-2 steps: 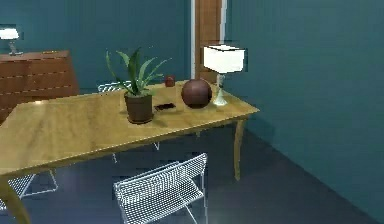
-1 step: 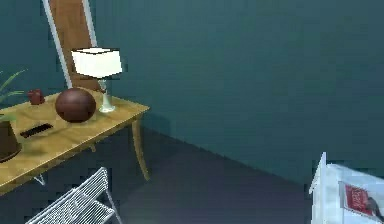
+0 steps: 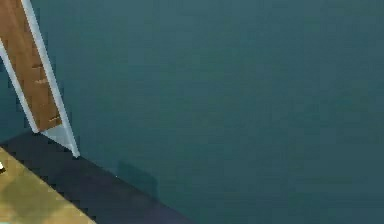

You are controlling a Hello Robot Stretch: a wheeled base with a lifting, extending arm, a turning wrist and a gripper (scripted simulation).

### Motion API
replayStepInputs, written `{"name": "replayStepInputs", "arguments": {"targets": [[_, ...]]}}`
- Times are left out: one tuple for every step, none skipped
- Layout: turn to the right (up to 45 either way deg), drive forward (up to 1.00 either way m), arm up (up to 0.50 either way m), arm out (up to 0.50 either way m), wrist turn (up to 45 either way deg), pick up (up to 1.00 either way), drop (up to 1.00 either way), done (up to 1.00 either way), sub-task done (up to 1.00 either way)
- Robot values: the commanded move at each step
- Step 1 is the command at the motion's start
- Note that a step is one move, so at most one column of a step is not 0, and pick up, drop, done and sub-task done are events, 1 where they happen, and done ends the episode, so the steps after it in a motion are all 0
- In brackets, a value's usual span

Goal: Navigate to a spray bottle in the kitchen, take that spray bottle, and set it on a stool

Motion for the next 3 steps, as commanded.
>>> {"name": "replayStepInputs", "arguments": {"targets": [[0.0, 0.50, 0.00, 0.00, 0.0, 0.00, 0.00, 0.00, 0.00], [-45.0, 0.00, 0.00, 0.00, 0.0, 0.00, 0.00, 0.00, 0.00], [-3.0, 0.00, 0.00, 0.00, 0.0, 0.00, 0.00, 0.00, 0.00]]}}
